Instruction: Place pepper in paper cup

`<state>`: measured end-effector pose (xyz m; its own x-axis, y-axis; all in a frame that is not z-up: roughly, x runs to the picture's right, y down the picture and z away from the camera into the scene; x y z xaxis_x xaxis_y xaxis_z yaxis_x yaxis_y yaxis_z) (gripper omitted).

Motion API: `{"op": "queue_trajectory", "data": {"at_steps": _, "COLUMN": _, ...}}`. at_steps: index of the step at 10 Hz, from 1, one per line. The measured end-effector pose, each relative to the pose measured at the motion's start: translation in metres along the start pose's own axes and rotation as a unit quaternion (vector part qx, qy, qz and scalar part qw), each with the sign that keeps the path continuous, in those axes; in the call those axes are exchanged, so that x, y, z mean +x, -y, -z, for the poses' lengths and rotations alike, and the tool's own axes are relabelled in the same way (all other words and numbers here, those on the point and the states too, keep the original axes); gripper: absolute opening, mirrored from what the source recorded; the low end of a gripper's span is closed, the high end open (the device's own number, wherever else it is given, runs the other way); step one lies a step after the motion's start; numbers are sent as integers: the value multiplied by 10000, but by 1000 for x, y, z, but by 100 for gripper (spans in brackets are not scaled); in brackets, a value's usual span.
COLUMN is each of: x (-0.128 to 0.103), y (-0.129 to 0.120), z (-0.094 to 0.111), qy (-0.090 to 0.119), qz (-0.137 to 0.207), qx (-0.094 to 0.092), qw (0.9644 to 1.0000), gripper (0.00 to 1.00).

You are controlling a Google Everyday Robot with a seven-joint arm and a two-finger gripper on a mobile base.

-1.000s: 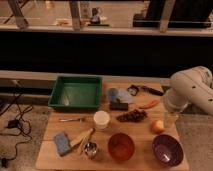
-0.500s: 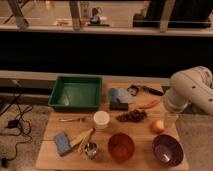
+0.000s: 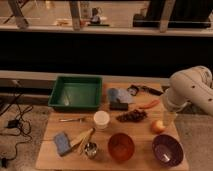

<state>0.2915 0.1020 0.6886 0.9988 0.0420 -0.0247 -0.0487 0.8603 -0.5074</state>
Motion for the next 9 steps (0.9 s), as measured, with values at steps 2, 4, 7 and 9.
{"op": "queue_trajectory", "data": {"at_steps": 2, "x": -6, "y": 8, "z": -3, "qy": 68, "qz": 180, "qx": 45, "qw": 9998, "gripper": 80}}
{"op": "queue_trajectory", "data": {"at_steps": 4, "x": -19, "y": 16, "z": -8, "qy": 156, "qz": 382, "qx": 40, "qw": 9991, "gripper": 80}}
{"op": "queue_trajectory", "data": {"at_steps": 7, "x": -38, "y": 35, "z": -26, "qy": 356, "qz": 619, "qx": 106, "qw": 9974, "gripper": 80}}
{"op": "queue_trajectory", "data": {"at_steps": 9, "x": -37, "y": 48, "z": -37, "qy": 464, "qz": 444, "qx": 444, "qw": 9970, "gripper": 80}}
